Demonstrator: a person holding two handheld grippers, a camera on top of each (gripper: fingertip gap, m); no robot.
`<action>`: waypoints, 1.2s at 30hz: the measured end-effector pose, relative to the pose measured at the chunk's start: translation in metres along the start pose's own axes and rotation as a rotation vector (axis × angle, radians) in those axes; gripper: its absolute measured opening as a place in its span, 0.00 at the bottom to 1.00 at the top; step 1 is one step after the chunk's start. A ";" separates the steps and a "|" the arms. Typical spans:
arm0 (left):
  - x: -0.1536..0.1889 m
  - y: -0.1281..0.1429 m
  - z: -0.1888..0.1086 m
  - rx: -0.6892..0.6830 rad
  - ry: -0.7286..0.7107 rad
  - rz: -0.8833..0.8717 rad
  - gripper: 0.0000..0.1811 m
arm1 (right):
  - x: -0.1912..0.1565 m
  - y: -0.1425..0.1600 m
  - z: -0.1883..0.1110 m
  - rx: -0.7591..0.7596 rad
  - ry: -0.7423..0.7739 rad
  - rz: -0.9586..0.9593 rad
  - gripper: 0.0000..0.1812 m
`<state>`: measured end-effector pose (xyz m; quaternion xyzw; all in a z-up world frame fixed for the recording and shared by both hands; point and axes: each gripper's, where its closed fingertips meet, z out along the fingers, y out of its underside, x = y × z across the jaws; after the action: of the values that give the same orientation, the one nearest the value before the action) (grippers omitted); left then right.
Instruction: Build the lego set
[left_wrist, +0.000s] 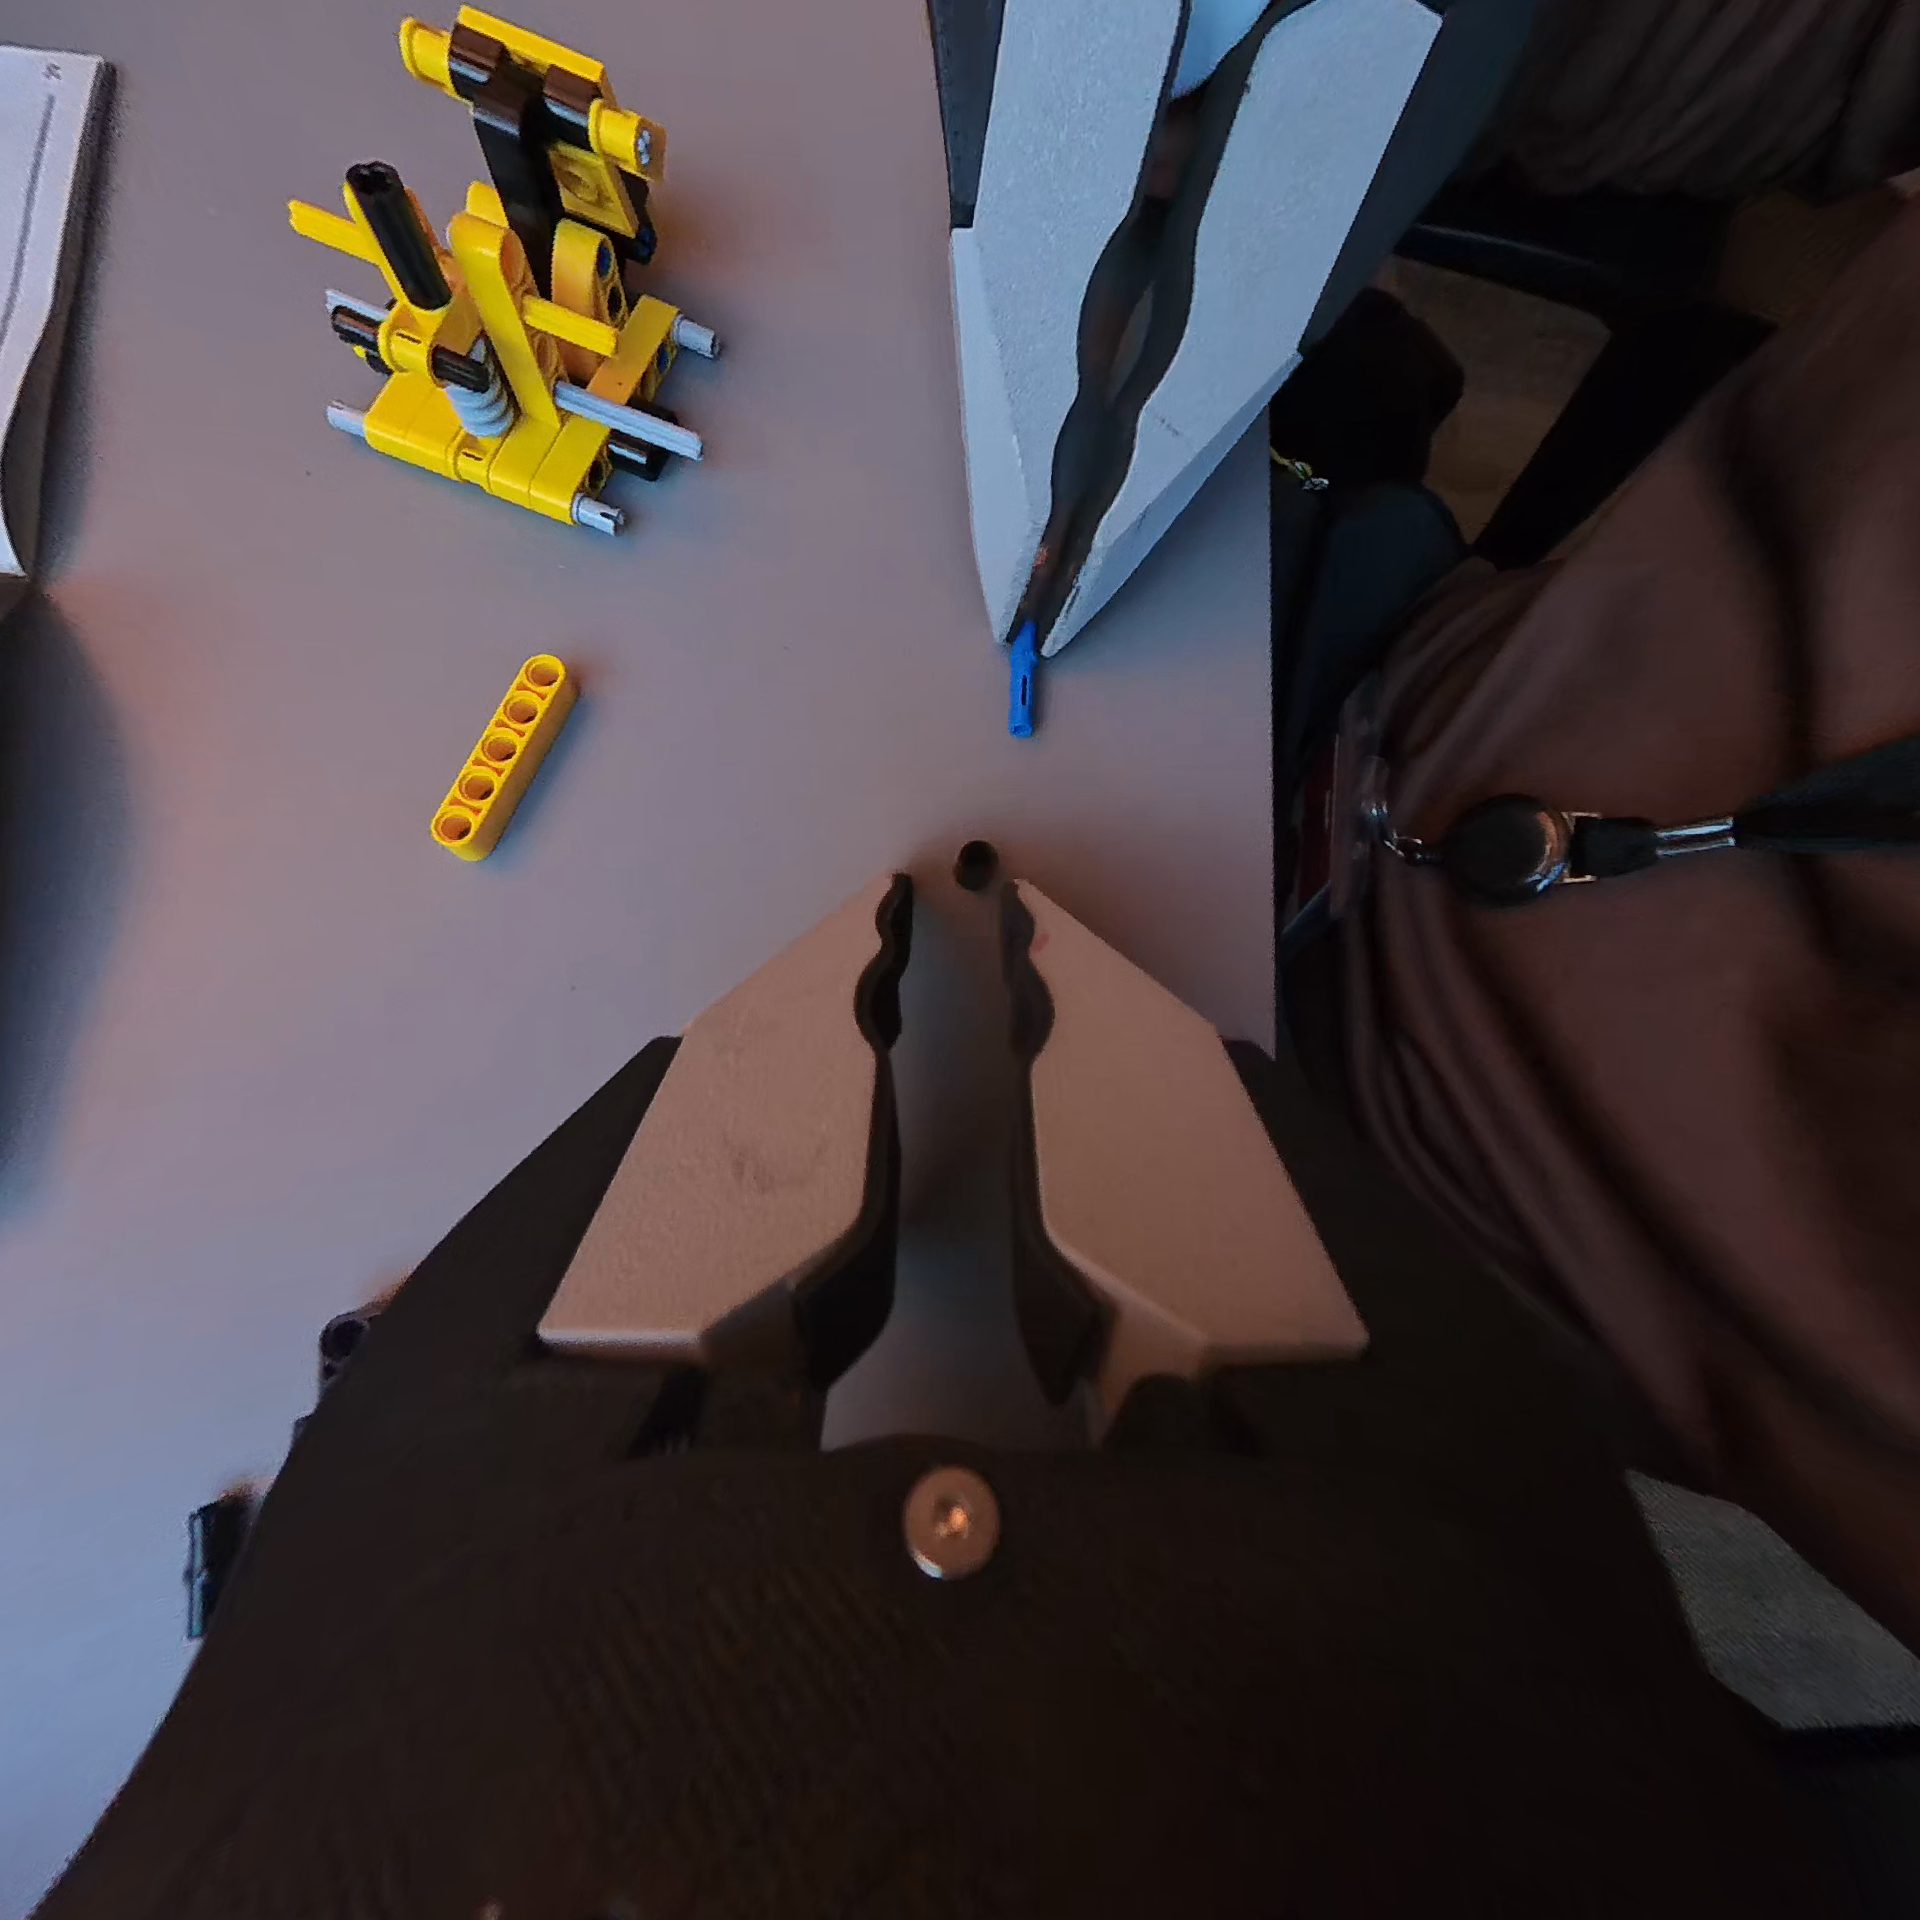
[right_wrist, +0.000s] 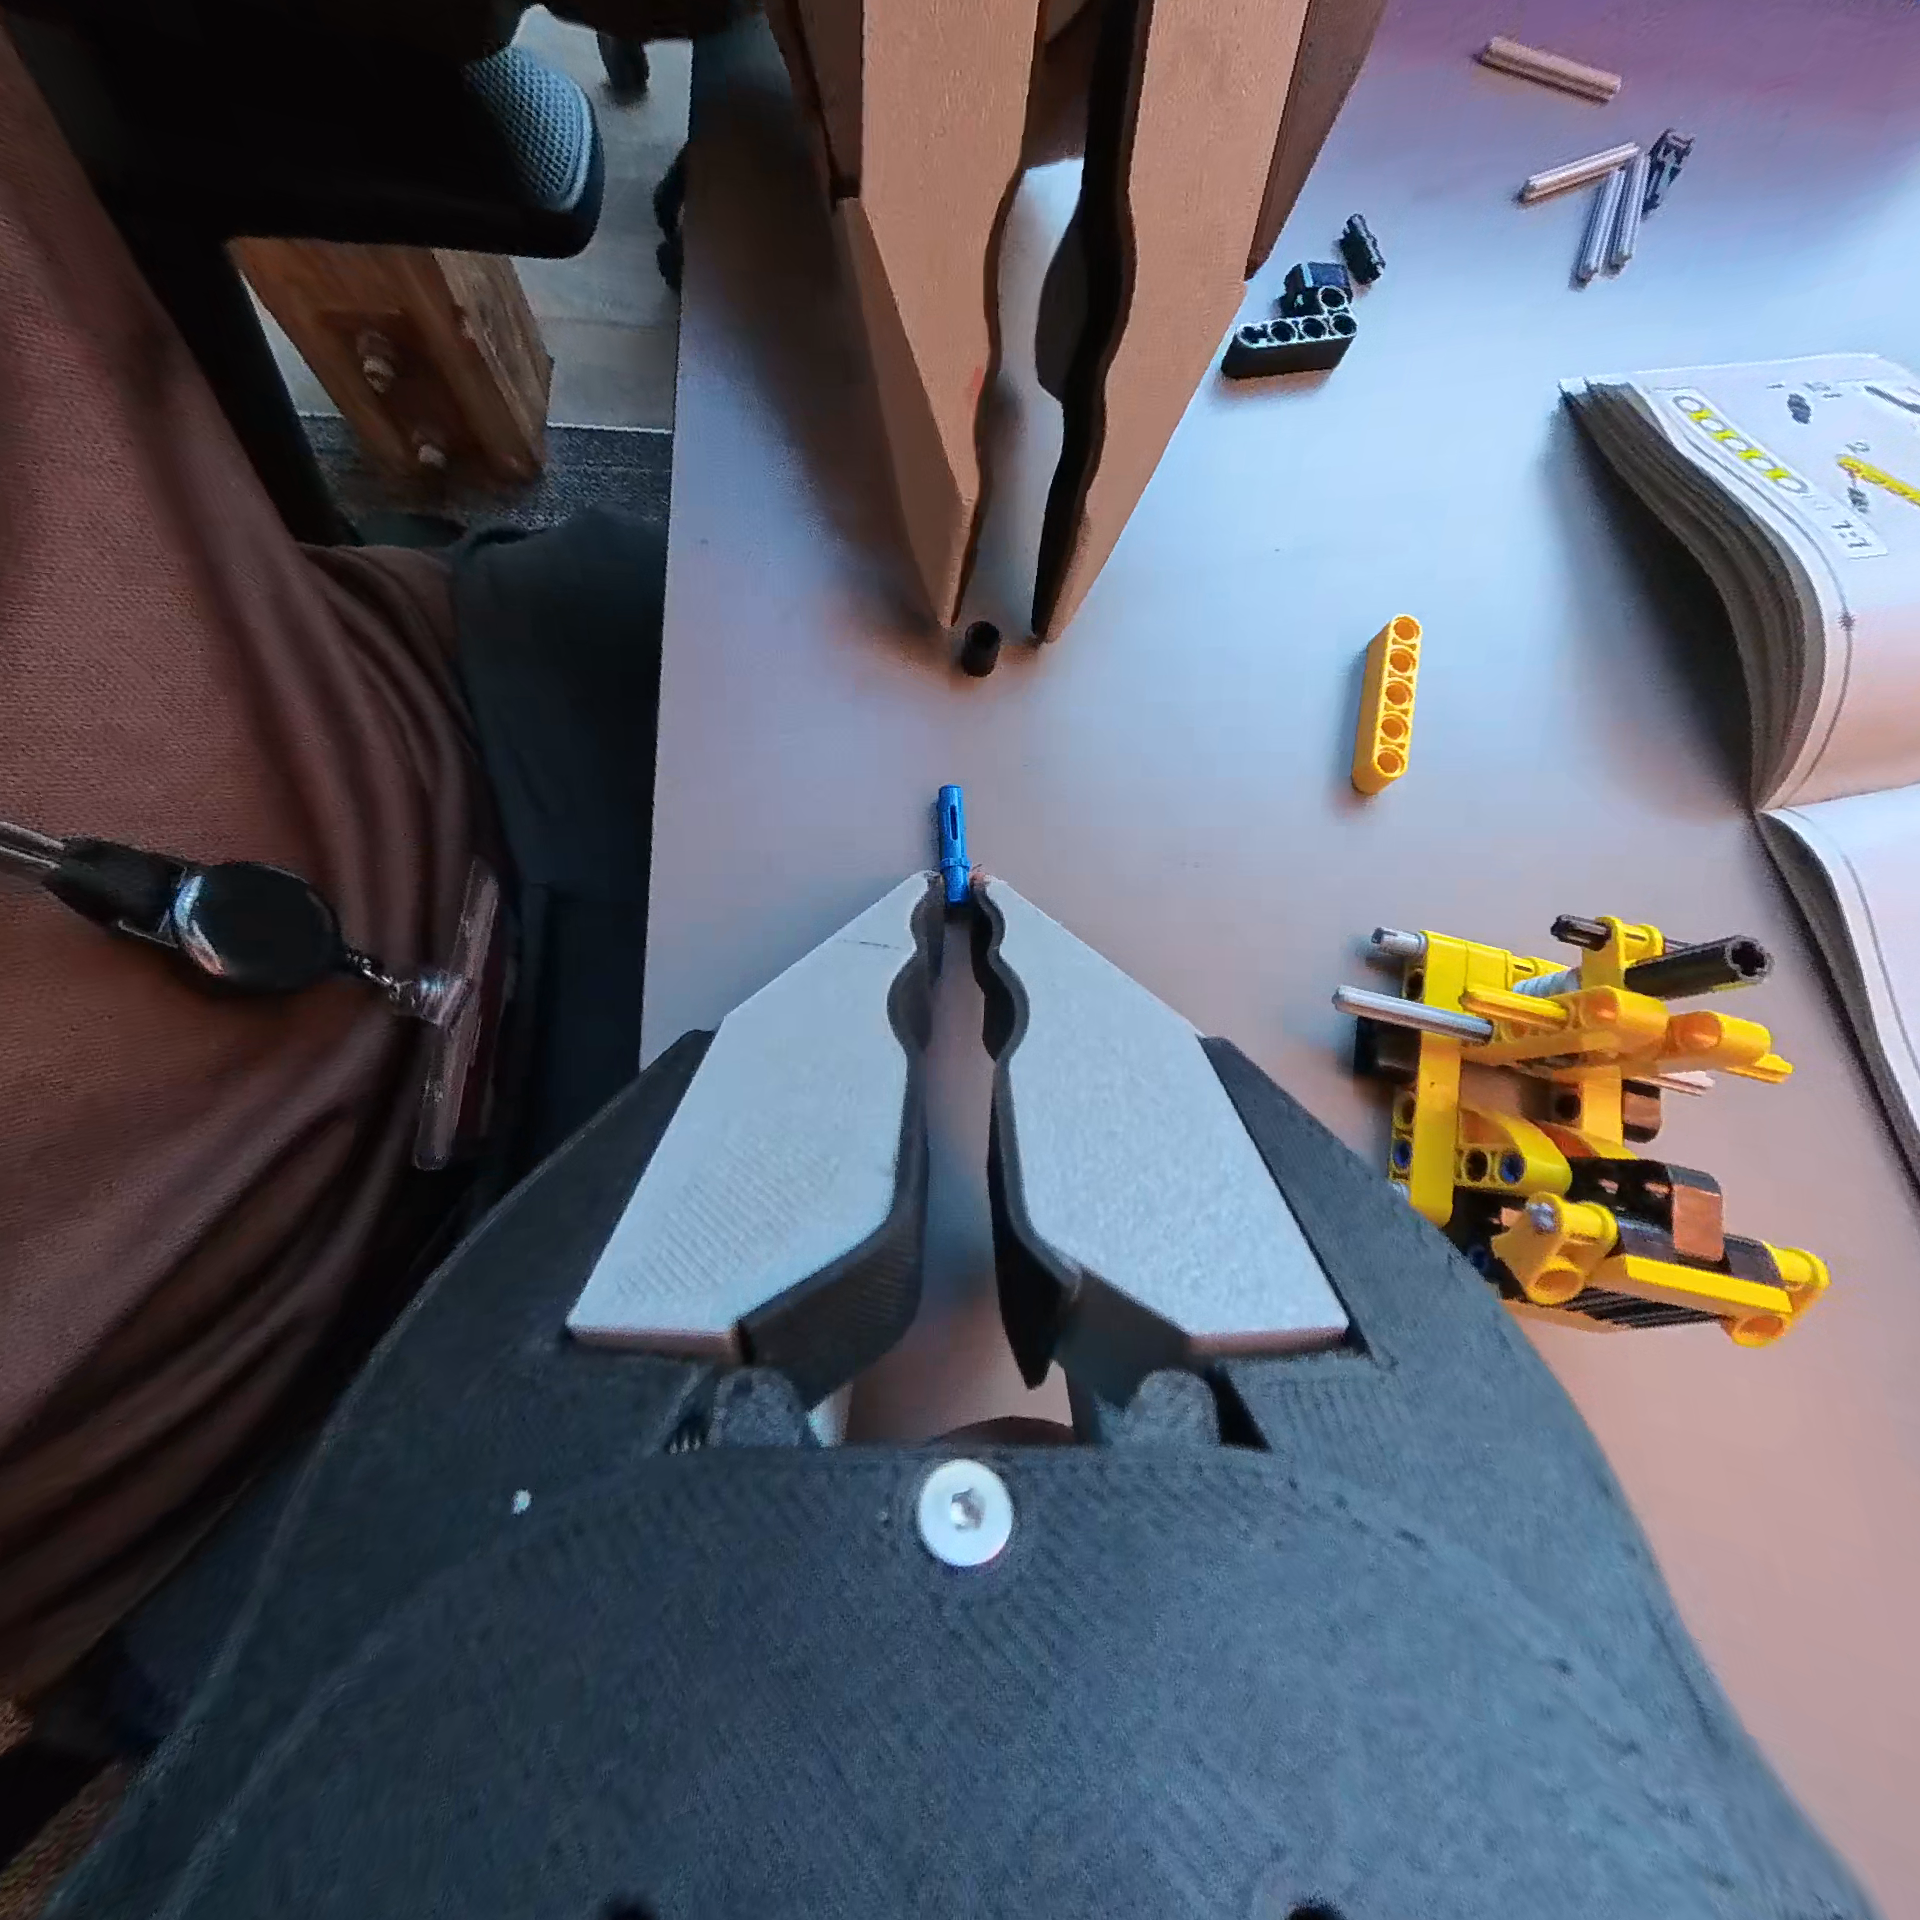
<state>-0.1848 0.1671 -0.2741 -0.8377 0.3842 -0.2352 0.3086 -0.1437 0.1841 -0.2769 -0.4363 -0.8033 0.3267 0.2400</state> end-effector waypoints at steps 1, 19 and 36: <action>0.001 0.000 0.000 0.007 0.005 0.009 0.07 | 0.000 0.000 0.000 0.001 -0.004 0.002 0.01; 0.003 0.000 0.002 0.023 0.046 0.046 0.05 | 0.017 -0.030 0.006 -0.123 -0.063 -0.101 0.01; 0.000 -0.037 -0.035 0.359 -0.005 0.141 0.07 | 0.023 -0.056 0.003 0.242 -0.030 0.089 0.01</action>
<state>-0.1886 0.1743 -0.2240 -0.7409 0.3931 -0.2758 0.4696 -0.1876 0.1801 -0.2354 -0.4346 -0.7414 0.4378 0.2642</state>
